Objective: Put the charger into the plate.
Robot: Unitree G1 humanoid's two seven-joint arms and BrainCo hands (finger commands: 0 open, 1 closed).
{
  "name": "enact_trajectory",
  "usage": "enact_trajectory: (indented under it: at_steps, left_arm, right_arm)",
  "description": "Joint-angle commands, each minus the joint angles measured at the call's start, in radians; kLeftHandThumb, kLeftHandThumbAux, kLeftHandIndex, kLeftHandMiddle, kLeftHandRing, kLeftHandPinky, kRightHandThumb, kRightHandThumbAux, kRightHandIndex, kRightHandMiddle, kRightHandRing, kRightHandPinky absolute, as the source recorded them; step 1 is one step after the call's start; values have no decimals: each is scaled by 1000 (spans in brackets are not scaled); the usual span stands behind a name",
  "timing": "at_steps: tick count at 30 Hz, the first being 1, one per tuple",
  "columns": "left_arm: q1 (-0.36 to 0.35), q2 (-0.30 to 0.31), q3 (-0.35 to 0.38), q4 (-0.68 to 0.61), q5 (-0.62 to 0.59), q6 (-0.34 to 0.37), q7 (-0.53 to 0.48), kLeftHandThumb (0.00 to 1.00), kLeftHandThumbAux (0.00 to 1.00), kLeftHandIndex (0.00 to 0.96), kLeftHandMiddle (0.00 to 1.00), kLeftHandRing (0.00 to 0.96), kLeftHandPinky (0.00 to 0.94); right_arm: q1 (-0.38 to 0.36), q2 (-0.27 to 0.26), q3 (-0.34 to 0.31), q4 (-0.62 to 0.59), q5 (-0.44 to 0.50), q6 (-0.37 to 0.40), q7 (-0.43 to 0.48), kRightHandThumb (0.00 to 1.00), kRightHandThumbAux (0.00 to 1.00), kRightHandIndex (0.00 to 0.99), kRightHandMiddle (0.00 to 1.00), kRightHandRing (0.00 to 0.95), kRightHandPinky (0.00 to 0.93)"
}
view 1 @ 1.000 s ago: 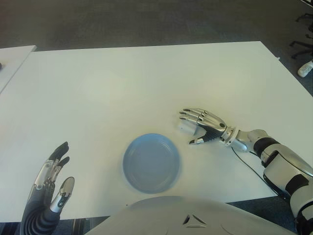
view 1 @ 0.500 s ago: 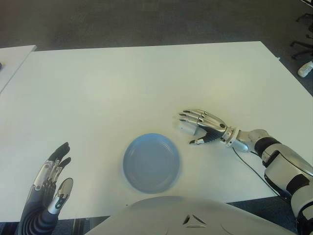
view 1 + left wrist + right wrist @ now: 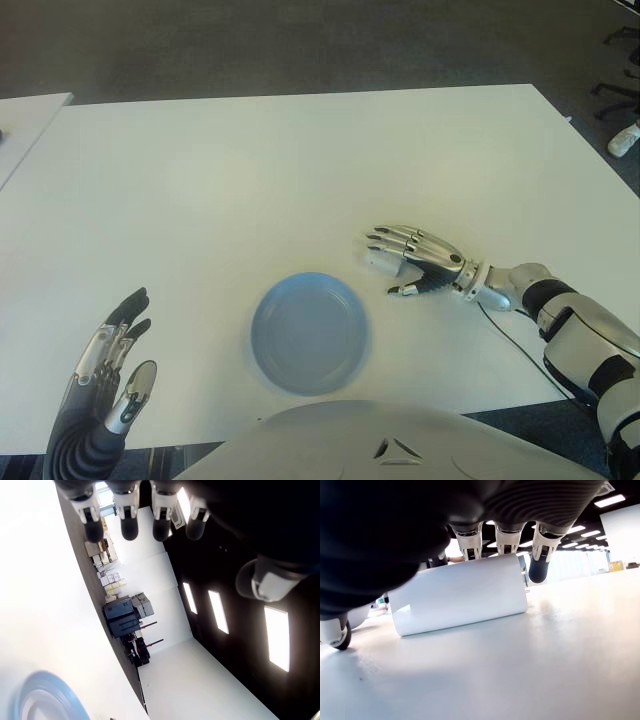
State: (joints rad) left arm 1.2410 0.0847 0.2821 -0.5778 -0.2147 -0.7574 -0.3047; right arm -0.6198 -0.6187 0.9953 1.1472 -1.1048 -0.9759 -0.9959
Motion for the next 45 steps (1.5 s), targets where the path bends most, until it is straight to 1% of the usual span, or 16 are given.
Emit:
enact_trajectory:
  at_steps: [1,7,11,16,21,27,29,35,40,45]
  left_arm:
    - [43,-6,-19,16,6,1,-18,190,385,82,65,0,0]
    - [49,-11,-37,9,8,23,-7,207,420,90,75,11,0]
    - [63,-29,-46,3,27,21,2,219,433,91,73,14,0]
    - [75,-28,-48,-14,31,59,9,197,434,92,79,17,0]
    - [75,-31,-53,-20,26,56,5,189,432,86,72,10,0]
    - [83,-32,-70,-26,24,47,3,212,434,81,66,8,1]
    - [90,-33,-77,-30,20,54,5,217,437,80,67,11,7]
    - [109,-42,-88,-47,12,85,17,207,458,93,82,31,30]
    - [120,-60,-93,-65,15,99,32,194,461,104,92,39,23]
    - [128,-81,-100,-75,26,83,52,176,451,117,101,41,7]
  right_arm:
    - [27,-36,52,4,-72,8,85,236,415,0,7,24,88]
    - [12,-54,67,-10,-76,-3,153,288,429,0,2,20,87]
    - [8,-68,70,-24,-75,-10,187,314,436,0,0,17,85]
    - [10,-82,68,-46,-73,-13,212,324,438,0,0,16,83]
    - [18,-92,62,-61,-63,-25,234,318,433,0,3,21,92]
    - [21,-104,65,-72,-67,-37,237,310,429,0,18,36,104]
    - [21,-107,68,-77,-71,-41,239,308,429,0,21,39,105]
    - [23,-116,70,-88,-75,-46,247,305,435,0,32,51,115]
    - [28,-122,66,-97,-72,-44,250,306,440,4,42,59,121]
    - [35,-124,55,-105,-63,-37,245,332,442,21,63,82,150]
